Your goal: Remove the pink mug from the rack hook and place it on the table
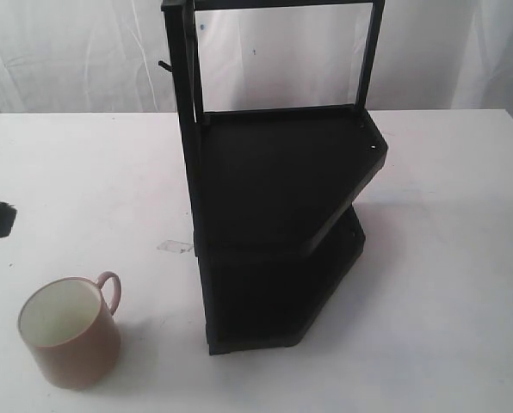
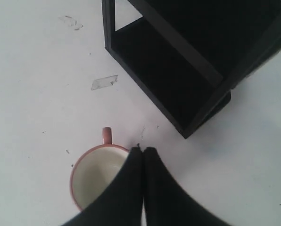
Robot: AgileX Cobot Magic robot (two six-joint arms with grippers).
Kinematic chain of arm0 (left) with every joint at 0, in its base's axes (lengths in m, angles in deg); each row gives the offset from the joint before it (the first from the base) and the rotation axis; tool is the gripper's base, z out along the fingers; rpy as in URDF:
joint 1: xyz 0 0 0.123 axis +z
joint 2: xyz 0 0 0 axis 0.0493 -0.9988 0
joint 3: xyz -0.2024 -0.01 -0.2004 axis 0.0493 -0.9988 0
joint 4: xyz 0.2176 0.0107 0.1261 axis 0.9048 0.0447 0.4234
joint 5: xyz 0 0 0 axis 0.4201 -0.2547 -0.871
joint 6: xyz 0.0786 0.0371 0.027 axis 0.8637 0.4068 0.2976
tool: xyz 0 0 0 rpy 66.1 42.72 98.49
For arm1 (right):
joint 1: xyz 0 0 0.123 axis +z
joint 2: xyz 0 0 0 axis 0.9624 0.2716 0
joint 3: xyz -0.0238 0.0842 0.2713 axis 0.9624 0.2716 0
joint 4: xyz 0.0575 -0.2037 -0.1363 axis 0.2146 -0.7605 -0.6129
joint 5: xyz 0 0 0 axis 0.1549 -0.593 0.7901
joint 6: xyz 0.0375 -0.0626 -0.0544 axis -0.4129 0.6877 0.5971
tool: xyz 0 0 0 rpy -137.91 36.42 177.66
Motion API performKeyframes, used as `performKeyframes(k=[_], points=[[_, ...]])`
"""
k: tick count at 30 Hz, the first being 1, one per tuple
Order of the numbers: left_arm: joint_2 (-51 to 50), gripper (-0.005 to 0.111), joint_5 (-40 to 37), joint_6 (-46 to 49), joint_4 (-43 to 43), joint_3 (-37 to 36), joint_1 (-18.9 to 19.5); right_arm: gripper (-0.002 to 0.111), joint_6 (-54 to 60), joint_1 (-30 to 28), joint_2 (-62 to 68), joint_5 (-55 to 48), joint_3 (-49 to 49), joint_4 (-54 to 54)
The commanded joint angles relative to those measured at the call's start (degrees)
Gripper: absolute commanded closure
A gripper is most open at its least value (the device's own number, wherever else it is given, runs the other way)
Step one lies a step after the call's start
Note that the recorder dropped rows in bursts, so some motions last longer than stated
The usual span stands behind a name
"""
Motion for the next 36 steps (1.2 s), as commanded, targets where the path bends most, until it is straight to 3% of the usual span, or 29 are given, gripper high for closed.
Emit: performKeyframes(k=[1,8,13,16,27,31,36], points=[[10.43,0.107,0.26,0.58,-2.77,-6.43,0.14,0.108,0.17,-0.25,-0.33,0.84,0.41,-0.2],[25.94,0.107,0.84,0.58,-9.6,-13.82,0.14,0.108,0.17,-0.25,-0.33,0.7,0.41,-0.2],[33.72,0.107,-0.86,0.58,-13.48,-15.34,0.14,0.108,0.17,-0.25,-0.33,0.7,0.41,-0.2],[35.67,0.107,-4.85,-0.02,-13.74,-15.34,0.14,0.108,0.17,-0.25,-0.33,0.83,0.41,-0.2],[36.32,0.107,-3.98,1.1,-13.52,-15.34,0.14,0.108,0.17,-0.25,-0.33,0.83,0.41,-0.2],[36.32,0.107,-0.97,1.67,-8.25,-15.34,0.14,0.108,0.17,-0.25,-0.33,0.72,0.41,-0.2],[37.0,0.107,11.84,2.49,-6.16,-20.58,0.14,0.108,0.17,-0.25,-0.33,0.72,0.41,-0.2]])
